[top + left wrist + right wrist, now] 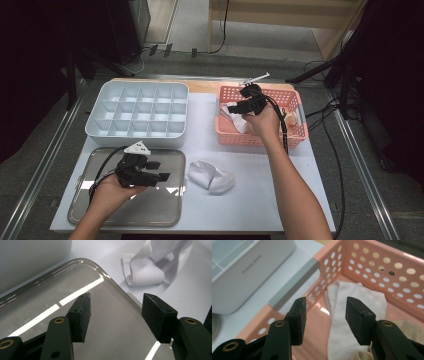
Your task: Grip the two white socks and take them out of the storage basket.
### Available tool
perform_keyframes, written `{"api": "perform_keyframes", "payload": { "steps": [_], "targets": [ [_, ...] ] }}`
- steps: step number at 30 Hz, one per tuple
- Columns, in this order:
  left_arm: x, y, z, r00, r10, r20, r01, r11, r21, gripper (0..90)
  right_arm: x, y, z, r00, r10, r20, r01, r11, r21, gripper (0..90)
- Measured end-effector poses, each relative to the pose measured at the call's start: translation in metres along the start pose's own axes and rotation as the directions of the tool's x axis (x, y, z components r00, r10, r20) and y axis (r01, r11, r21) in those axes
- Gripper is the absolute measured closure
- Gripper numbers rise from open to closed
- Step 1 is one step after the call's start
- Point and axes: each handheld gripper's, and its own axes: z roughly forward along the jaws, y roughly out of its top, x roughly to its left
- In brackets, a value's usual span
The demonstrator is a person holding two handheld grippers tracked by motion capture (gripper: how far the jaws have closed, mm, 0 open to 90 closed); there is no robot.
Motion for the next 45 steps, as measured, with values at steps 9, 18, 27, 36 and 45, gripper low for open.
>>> {"api": "perform_keyframes", "payload": {
  "steps": [9, 18, 27, 36, 45],
  "targets": [
    [-0.001, 0.000, 0.001, 1.0000, -0.001, 0.006, 0.001, 1.0000, -0.003, 41.8, -0.011, 0.002, 0.021, 0.9997, 0.021, 0.010, -0.021, 0.999, 0.037, 49.7],
    [-0.001, 0.000, 0.001, 0.9999, 0.004, 0.012, -0.004, 1.0000, 0.002, 41.9, -0.019, 0.001, 0.042, 0.9987, 0.047, 0.020, -0.048, 0.998, 0.044, 49.7],
    [0.000, 0.000, 0.001, 0.9999, 0.000, 0.013, 0.000, 1.0000, -0.003, 41.9, -0.026, -0.007, 0.061, 0.9971, 0.053, 0.055, -0.058, 0.994, 0.091, 48.5],
    [-0.001, 0.000, 0.001, 0.9999, 0.003, 0.014, -0.003, 1.0000, -0.002, 42.0, -0.019, -0.009, 0.071, 0.9938, 0.002, 0.111, -0.017, 0.991, 0.136, 52.8],
    [-0.001, 0.000, 0.001, 0.9999, 0.005, 0.011, -0.005, 1.0000, 0.000, 41.9, -0.017, -0.009, 0.071, 0.9903, 0.004, 0.139, -0.026, 0.987, 0.161, 71.2]
  ]
}}
